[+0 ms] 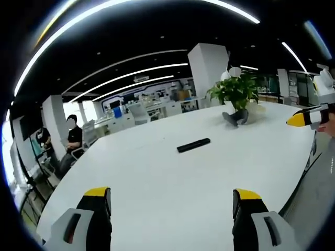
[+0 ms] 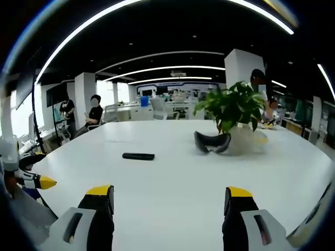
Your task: Press the specified remote control buttons in sequence, fully releasing each button before pressing the next.
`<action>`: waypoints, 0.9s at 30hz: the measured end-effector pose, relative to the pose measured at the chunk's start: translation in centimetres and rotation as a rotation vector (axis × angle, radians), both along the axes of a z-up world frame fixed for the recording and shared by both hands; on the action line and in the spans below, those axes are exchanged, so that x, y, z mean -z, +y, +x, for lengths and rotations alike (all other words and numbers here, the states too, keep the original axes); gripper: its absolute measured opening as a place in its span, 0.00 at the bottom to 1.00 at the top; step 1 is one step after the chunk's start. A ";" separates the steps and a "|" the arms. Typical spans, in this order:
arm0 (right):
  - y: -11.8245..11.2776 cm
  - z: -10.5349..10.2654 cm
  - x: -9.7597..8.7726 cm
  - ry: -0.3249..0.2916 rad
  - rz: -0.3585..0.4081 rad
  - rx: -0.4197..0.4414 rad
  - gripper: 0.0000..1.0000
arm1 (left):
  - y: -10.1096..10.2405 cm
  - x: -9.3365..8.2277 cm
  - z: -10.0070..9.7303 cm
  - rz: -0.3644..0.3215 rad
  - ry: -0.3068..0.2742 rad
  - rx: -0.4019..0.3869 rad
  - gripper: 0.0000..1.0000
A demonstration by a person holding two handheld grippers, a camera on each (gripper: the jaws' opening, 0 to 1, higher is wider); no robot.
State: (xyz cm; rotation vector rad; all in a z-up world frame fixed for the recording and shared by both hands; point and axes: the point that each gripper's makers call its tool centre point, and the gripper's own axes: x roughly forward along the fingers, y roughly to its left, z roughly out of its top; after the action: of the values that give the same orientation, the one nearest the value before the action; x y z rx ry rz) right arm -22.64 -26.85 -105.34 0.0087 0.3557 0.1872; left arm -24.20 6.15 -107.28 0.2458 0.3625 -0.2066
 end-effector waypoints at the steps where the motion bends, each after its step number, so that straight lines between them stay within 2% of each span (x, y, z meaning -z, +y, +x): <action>1: 0.0 0.0 0.0 0.000 0.000 0.000 0.86 | 0.0 0.0 0.0 -0.004 -0.003 0.000 1.00; 27: 0.1 0.0 0.2 0.007 0.001 -0.007 0.84 | 0.2 0.4 0.1 0.014 0.012 -0.010 1.00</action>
State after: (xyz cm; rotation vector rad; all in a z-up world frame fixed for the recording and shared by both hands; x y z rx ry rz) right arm -22.64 -26.71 -105.49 0.0094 0.3626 0.1943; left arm -24.13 6.40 -107.66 0.2563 0.3772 -0.1958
